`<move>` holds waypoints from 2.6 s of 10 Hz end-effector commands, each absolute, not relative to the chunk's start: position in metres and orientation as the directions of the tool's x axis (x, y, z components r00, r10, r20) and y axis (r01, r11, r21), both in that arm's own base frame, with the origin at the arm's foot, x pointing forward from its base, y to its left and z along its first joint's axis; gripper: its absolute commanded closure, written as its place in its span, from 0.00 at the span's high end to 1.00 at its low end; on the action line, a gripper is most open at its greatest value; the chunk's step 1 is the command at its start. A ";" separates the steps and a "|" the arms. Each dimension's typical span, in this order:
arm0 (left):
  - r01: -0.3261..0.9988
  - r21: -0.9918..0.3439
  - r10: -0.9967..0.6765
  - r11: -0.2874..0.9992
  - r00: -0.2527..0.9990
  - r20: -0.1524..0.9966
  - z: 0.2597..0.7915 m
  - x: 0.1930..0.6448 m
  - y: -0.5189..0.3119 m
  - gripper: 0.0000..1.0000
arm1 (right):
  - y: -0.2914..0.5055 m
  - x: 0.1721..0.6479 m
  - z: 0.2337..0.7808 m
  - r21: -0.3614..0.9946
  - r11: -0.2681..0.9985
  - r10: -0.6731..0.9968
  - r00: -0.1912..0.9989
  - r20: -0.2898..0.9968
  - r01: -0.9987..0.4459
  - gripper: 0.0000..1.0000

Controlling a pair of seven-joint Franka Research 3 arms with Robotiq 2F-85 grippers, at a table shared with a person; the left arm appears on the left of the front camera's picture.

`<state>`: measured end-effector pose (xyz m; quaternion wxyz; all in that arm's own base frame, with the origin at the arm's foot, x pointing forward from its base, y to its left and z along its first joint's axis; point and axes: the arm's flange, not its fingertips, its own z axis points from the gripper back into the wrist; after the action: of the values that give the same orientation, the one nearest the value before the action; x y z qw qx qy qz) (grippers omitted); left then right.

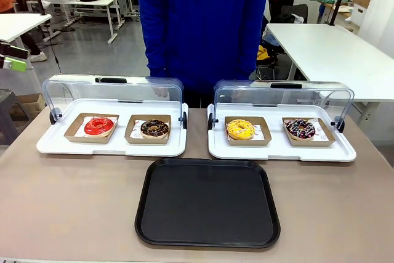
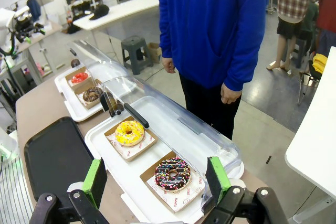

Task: Move the first donut from the left to the tray.
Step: Pick up the Paper togo box containing the Donut indicated by the person and place it on the Handle tray.

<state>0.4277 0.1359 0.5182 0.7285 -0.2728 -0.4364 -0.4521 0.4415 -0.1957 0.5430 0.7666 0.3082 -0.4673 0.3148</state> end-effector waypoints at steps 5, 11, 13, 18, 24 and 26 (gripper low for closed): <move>0.900 0.002 -0.414 0.435 0.198 0.889 0.519 0.428 0.135 1.00 | -0.195 0.442 0.543 0.175 0.607 0.192 0.357 0.914 -0.775 1.00; 0.900 0.002 -0.414 0.435 0.198 0.889 0.519 0.428 0.135 1.00 | -0.195 0.442 0.543 0.175 0.607 0.192 0.357 0.914 -0.775 1.00; 0.900 0.002 -0.414 0.435 0.198 0.889 0.519 0.428 0.135 1.00 | -0.195 0.442 0.543 0.175 0.607 0.192 0.357 0.914 -0.775 1.00; 0.900 0.002 -0.414 0.435 0.198 0.889 0.519 0.428 0.135 1.00 | -0.195 0.442 0.543 0.175 0.607 0.192 0.357 0.914 -0.775 1.00; 0.900 0.002 -0.414 0.435 0.198 0.889 0.519 0.428 0.135 1.00 | -0.195 0.442 0.543 0.175 0.607 0.192 0.357 0.914 -0.775 1.00; 0.900 0.002 -0.414 0.435 0.198 0.889 0.519 0.428 0.135 1.00 | -0.195 0.442 0.543 0.175 0.607 0.192 0.357 0.914 -0.775 1.00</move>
<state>0.4277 0.1359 0.5182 0.7285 -0.2728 -0.4364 -0.4521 0.4416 -0.1957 0.5430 0.7666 0.3082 -0.4673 0.3147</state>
